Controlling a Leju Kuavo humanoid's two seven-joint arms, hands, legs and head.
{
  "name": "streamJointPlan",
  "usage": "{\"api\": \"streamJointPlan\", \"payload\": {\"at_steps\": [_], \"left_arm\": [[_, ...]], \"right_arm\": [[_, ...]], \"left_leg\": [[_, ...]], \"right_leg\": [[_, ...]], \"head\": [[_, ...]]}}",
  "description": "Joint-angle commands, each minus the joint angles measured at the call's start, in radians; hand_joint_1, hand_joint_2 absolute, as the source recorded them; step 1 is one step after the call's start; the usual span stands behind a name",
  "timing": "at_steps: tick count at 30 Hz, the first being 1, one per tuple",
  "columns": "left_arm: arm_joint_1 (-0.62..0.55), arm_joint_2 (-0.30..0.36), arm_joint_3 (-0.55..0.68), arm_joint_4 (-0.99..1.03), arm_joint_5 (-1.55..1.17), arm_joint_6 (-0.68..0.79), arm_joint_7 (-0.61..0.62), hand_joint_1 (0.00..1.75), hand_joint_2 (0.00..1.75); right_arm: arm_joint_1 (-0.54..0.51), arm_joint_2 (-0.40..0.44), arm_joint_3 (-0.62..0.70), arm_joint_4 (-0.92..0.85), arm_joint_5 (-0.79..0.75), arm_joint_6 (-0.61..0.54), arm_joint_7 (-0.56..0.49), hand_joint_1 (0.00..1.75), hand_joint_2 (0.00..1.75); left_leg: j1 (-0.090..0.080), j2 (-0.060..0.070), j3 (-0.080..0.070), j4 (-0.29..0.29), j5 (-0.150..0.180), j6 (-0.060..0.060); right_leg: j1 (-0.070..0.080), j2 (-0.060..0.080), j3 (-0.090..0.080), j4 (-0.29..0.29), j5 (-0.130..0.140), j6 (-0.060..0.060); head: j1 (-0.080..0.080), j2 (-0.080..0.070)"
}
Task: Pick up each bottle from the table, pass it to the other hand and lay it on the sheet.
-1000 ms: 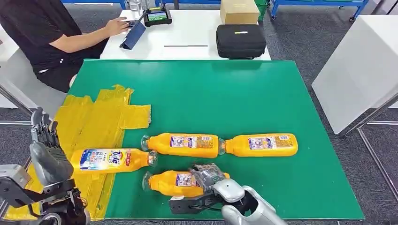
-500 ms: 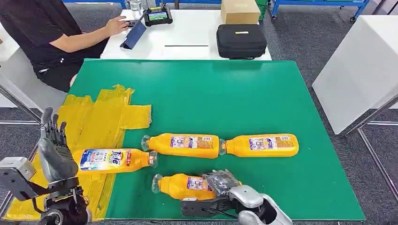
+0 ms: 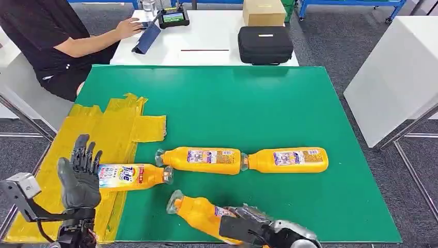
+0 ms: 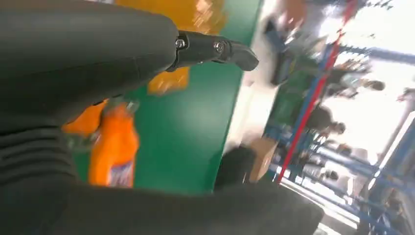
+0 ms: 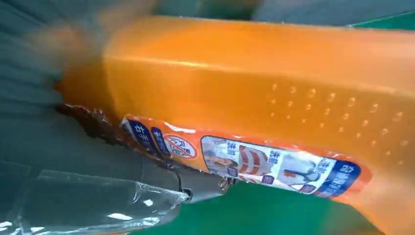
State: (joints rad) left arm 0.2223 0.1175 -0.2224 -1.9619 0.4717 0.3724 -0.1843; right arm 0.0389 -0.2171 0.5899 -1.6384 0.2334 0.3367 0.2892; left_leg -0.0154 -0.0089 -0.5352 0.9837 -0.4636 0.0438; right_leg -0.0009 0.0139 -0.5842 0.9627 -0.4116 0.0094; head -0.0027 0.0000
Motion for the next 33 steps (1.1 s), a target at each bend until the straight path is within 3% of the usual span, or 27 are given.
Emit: {"api": "streamJointPlan", "payload": {"at_steps": [1,5,6,10,11,12,21,26,29,33], "left_arm": [[0.054,0.013,0.017,-0.077,0.135,-0.095,0.025,0.0,1.75],[0.031,0.009,-0.035,-0.073,0.157,-0.121,0.032,0.0,1.75],[0.024,0.02,-0.058,-0.07,0.175,-0.135,0.032,0.0,1.75],[-0.022,0.02,-0.142,-0.071,0.196,-0.179,0.038,0.0,1.75],[-0.063,0.083,-0.174,-0.044,0.167,-0.201,0.059,0.0,1.75],[-0.103,0.097,-0.165,0.003,0.191,-0.239,0.055,0.0,1.75],[-0.203,0.076,-0.231,0.056,0.178,-0.275,0.072,0.0,1.75],[-0.267,0.057,-0.278,0.066,0.164,-0.228,0.085,0.0,1.75],[-0.267,0.06,-0.28,0.067,0.165,-0.223,0.085,0.0,1.75],[-0.327,0.028,-0.314,0.092,0.178,-0.166,0.066,0.0,1.75]], "right_arm": [[0.026,0.042,-0.123,-0.135,-0.005,-0.331,-0.153,1.75,1.75],[-0.014,0.022,-0.109,-0.142,-0.025,-0.35,-0.205,1.75,1.75],[-0.01,0.053,-0.112,-0.15,0.004,-0.398,-0.239,1.75,1.75],[-0.079,0.092,-0.069,-0.137,0.084,-0.506,-0.216,1.75,1.75],[-0.095,0.112,-0.069,-0.127,0.08,-0.514,-0.208,1.75,1.75],[-0.119,0.13,-0.065,-0.114,0.11,-0.529,-0.181,1.75,1.75],[-0.198,0.173,-0.075,-0.039,0.171,-0.563,-0.163,1.75,1.75],[-0.25,0.215,-0.012,0.034,0.237,-0.589,-0.17,1.75,1.75],[-0.253,0.212,-0.001,0.037,0.239,-0.587,-0.169,1.75,1.75],[-0.344,0.189,0.099,0.125,0.224,-0.588,-0.182,1.75,1.75]], "left_leg": [[0.0,0.002,0.0,0.001,-0.002,-0.003],[0.0,0.001,0.001,0.001,-0.001,-0.003],[0.001,0.002,0.002,0.0,-0.002,-0.004],[0.001,0.0,0.001,0.001,-0.001,-0.003],[0.001,0.001,0.001,0.001,-0.001,-0.004],[0.001,0.001,0.0,0.001,-0.001,-0.003],[0.001,0.001,0.002,-0.001,0.001,-0.003],[0.001,0.001,0.001,-0.001,0.002,-0.003],[0.001,0.001,0.002,-0.001,0.001,-0.004],[0.001,0.002,0.001,0.0,0.001,-0.004]], "right_leg": [[0.0,0.0,-0.001,0.001,-0.001,0.0],[0.0,0.0,-0.001,0.001,-0.001,0.0],[0.001,0.0,0.001,0.0,-0.002,0.0],[0.0,-0.001,-0.001,0.001,-0.001,0.0],[0.001,-0.001,-0.001,0.001,-0.001,0.0],[0.001,0.0,-0.002,0.0,0.0,0.0],[0.0,-0.001,0.001,-0.001,0.0,0.0],[0.0,-0.001,0.0,0.0,0.0,0.0],[0.001,-0.001,0.001,-0.001,0.0,0.0],[0.001,0.0,0.0,0.0,0.001,0.001]], "head": [[0.0,0.0],[0.0,0.0],[-0.001,0.0],[0.0,0.0],[0.0,0.0],[0.0,0.0],[-0.001,0.0],[0.0,0.0],[0.0,0.0],[0.0,0.0]]}}
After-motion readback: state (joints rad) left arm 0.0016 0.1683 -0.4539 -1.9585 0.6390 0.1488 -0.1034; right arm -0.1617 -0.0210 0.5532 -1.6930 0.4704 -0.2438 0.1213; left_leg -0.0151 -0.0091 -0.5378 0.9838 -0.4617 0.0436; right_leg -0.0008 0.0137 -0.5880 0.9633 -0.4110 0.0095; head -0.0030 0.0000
